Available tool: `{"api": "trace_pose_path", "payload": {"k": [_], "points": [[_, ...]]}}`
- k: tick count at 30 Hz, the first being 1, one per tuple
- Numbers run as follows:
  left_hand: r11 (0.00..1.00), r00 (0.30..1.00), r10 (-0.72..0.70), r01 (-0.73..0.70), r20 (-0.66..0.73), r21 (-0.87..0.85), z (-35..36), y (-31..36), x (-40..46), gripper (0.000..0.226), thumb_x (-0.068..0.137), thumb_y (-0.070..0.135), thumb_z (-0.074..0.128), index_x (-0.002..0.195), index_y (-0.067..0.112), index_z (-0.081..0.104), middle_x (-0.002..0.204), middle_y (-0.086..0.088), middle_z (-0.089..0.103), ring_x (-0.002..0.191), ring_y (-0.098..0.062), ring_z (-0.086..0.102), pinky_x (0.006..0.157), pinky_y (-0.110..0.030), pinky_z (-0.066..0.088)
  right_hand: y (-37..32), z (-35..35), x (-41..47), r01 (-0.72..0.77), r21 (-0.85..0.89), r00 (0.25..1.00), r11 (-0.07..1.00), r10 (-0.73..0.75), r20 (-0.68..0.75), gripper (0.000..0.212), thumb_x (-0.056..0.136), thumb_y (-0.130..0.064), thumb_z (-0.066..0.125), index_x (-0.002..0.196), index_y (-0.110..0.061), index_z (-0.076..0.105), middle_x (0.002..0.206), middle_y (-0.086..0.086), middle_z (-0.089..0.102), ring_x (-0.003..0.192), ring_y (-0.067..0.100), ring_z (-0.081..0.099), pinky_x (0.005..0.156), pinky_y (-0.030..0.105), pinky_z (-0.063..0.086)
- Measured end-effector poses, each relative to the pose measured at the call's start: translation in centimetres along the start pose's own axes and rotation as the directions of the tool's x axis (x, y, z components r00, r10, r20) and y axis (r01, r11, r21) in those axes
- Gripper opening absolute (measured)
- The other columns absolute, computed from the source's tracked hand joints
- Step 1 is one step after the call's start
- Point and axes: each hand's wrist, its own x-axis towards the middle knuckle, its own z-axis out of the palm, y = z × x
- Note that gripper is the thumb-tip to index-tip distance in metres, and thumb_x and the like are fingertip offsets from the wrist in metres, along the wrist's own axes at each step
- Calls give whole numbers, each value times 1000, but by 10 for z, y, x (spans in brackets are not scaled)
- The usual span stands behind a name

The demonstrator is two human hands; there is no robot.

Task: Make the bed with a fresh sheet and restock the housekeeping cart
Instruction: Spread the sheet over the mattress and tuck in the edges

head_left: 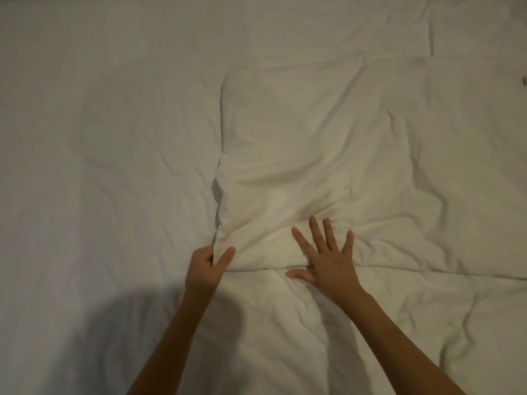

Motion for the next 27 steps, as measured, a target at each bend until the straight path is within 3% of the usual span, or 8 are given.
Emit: {"api": "trace_pose_path", "payload": {"k": [3, 6, 10, 14, 18, 20, 23, 27], "points": [[953, 975, -194, 213, 106, -215, 11, 18, -6, 45, 81, 53, 66, 100, 12, 65, 104, -4, 67, 94, -19, 64, 78, -35, 58, -1, 1, 3, 23, -27, 998, 999, -24, -50, 77, 78, -74, 25, 142, -32, 33, 147, 12, 40, 133, 41, 36, 93, 76, 24], [844, 943, -250, 323, 219, -429, 15, 32, -10, 34, 90, 30, 62, 118, 11, 56, 116, -8, 62, 103, -22, 61, 66, -26, 59, -5, 0, 6, 70, 4, 982, 998, -68, -174, 56, 82, -53, 44, 132, -28, 50, 135, 10, 54, 126, 34, 49, 92, 76, 25], [893, 974, -173, 217, 144, -393, 4, 31, -9, 40, 89, 31, 64, 117, 4, 61, 111, -12, 68, 99, -28, 66, 75, -35, 56, -10, -11, 1, 131, 49, 925, 990, -104, -364, 41, 87, -37, 41, 108, -20, 71, 112, 6, 70, 107, 28, 65, 93, 72, 27], [941, 975, -120, 173, 189, -293, -11, 32, -21, 41, 88, 34, 64, 115, 4, 60, 107, -9, 67, 93, -27, 65, 63, -28, 57, -12, -19, -26, 147, 50, 897, 988, -112, -428, 41, 86, -27, 39, 111, -19, 70, 112, 4, 70, 108, 28, 64, 96, 68, 29], [954, 959, -166, 215, 229, -208, -27, -3, -61, 50, 83, 42, 67, 111, 0, 65, 94, -7, 71, 78, -22, 70, 69, -35, 58, -33, -5, -69, 168, 37, 905, 985, -139, -402, 45, 70, -7, 78, 113, -19, 69, 115, 3, 68, 111, 30, 62, 96, 68, 29], [960, 958, -182, 222, 220, -169, -38, -30, -88, 48, 85, 39, 66, 103, -5, 67, 72, -3, 69, 58, -12, 65, 56, -24, 52, -52, 11, -91, 173, 50, 915, 984, -142, -378, 52, 65, -10, 84, 113, -20, 69, 115, 2, 68, 112, 29, 62, 97, 67, 29], [960, 961, -201, 232, 189, -160, -58, -65, -127, 40, 88, 33, 64, 94, -6, 68, 62, -3, 65, 47, -7, 58, 48, -18, 43, -86, 37, -125, 197, 79, 903, 977, -150, -404, 35, 81, -17, 63, 116, -22, 67, 118, 1, 67, 115, 27, 60, 106, 63, 25], [953, 956, -232, 260, 182, -153, -93, -102, -174, 28, 88, 34, 64, 96, 8, 68, 82, -2, 72, 70, -17, 69, 62, -25, 55, -141, 64, -177, 143, 129, 892, 981, -71, -447, 39, 87, -24, 43, 118, -23, 66, 122, -1, 64, 122, 25, 54, 107, 55, 17]]}}
